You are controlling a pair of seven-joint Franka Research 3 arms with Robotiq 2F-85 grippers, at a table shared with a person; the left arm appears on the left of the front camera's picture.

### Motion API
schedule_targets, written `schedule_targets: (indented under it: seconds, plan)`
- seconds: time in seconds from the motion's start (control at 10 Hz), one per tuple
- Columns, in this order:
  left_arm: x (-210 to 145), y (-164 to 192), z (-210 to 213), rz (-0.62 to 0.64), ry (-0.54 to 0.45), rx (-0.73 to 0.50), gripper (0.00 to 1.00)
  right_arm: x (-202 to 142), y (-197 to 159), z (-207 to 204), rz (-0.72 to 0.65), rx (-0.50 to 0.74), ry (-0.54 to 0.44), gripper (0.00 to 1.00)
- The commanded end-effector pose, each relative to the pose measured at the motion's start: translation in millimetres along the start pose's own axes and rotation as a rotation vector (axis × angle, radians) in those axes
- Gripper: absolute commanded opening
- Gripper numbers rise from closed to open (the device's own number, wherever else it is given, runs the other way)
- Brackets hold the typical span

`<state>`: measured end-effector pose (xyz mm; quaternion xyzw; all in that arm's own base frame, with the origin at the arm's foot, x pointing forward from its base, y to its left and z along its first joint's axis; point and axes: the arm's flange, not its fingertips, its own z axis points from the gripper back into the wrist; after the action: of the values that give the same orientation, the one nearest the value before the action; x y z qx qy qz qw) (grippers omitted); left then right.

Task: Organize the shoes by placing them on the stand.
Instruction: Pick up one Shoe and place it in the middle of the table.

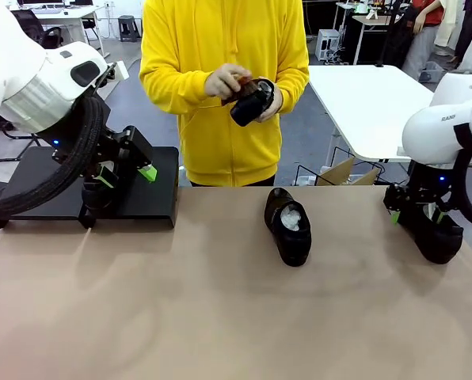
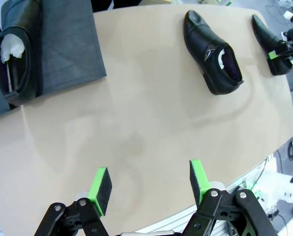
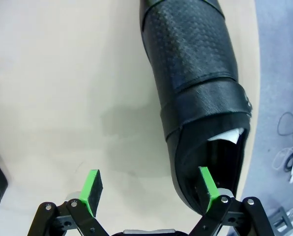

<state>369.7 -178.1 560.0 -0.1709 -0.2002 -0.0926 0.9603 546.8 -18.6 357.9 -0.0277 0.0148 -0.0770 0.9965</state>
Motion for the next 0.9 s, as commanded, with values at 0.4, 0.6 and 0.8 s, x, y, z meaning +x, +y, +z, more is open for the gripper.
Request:
schedule_targets:
  seconds: [0.4, 0.6, 0.8]
  plan:
    - [-3, 2, 0, 0.004, -0.015, -0.018, 0.83, 19, 1, -20, 0.013, 0.015, -0.019, 0.7]
    - [-3, 2, 0, 0.004, -0.015, -0.018, 0.83, 20, 0, -21, 0.007, 0.006, -0.02, 0.3]
    - [-3, 2, 0, 0.004, -0.015, -0.018, 0.83, 20, -1, -19, 0.001, 0.0, -0.021, 0.0]
